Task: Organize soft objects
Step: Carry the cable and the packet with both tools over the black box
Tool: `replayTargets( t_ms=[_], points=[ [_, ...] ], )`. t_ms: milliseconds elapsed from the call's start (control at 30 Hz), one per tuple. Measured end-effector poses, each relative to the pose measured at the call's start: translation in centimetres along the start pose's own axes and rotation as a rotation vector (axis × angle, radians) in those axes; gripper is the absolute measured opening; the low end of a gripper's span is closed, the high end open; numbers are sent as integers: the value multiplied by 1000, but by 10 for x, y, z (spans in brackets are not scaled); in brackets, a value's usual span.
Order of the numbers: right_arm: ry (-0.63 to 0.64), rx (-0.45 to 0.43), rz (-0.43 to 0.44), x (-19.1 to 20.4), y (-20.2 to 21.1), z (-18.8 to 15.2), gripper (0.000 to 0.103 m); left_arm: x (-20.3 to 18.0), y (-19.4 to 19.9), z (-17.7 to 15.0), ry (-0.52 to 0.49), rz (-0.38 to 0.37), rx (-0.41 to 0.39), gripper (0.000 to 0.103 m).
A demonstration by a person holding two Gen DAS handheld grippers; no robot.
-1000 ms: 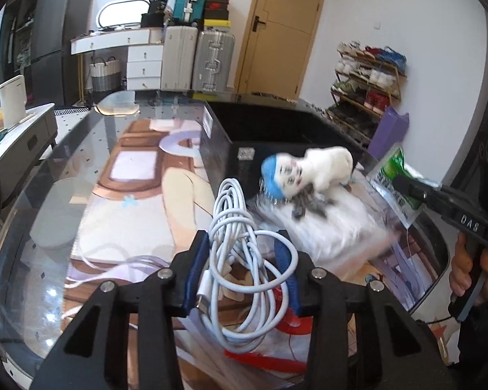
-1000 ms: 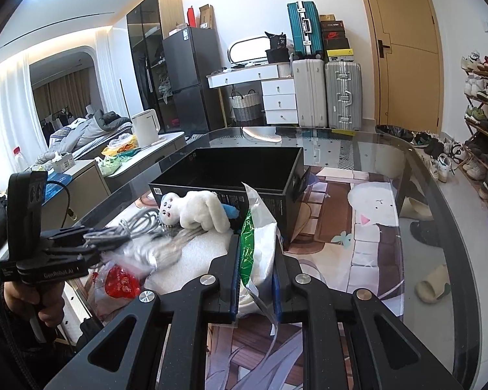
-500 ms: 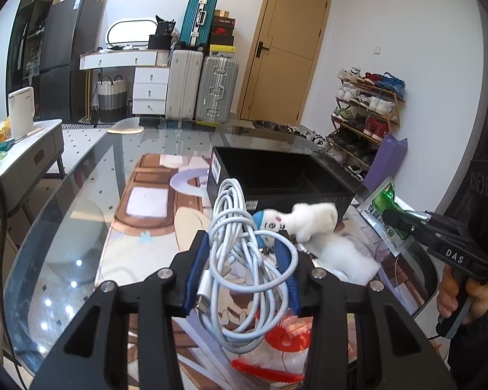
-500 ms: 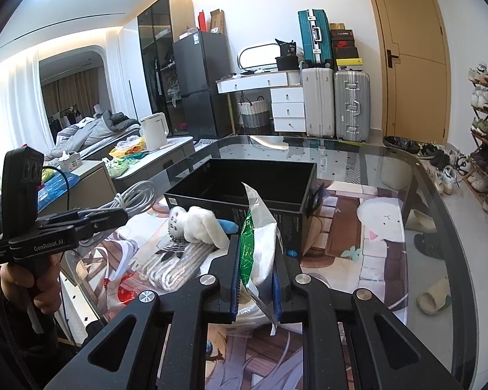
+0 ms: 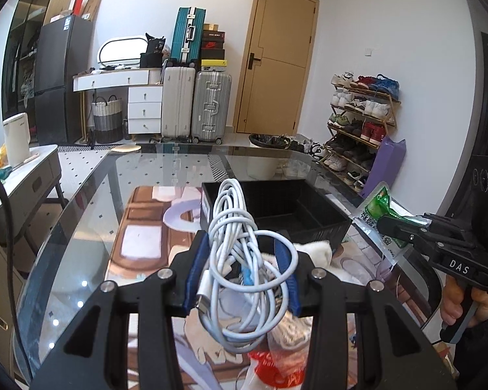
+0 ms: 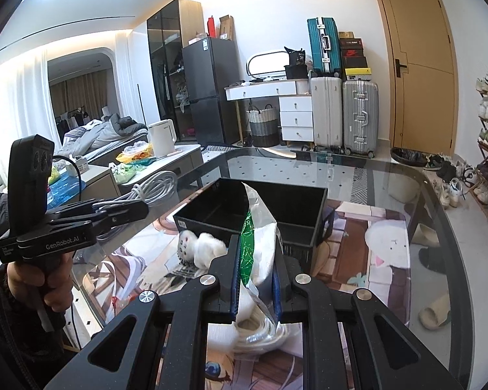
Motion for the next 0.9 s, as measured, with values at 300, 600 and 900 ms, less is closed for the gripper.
replayTargets(
  t_ms=[300,600,900],
  points=[
    [10,-12,9,-2,-9,16,15,-13,-17,23,-45,-10,-14,41],
    [9,-1,25,-5,-29,29,15,-21,-42,38,-65,-27,-3,41],
    [-10,18,29,-13,-47,37,15,-24,-63,38,-71,-48,36,41]
  ],
)
Point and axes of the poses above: each gripper's, at about its wrist camera, not at the fingertips, and y roughly against the way its jaws point, x to its left, z to its top, the point moved 10 cm from there along -y, roughly the way its jaws point, and after that the axes turned 9 degrees about -z, right-handed, at the moved point
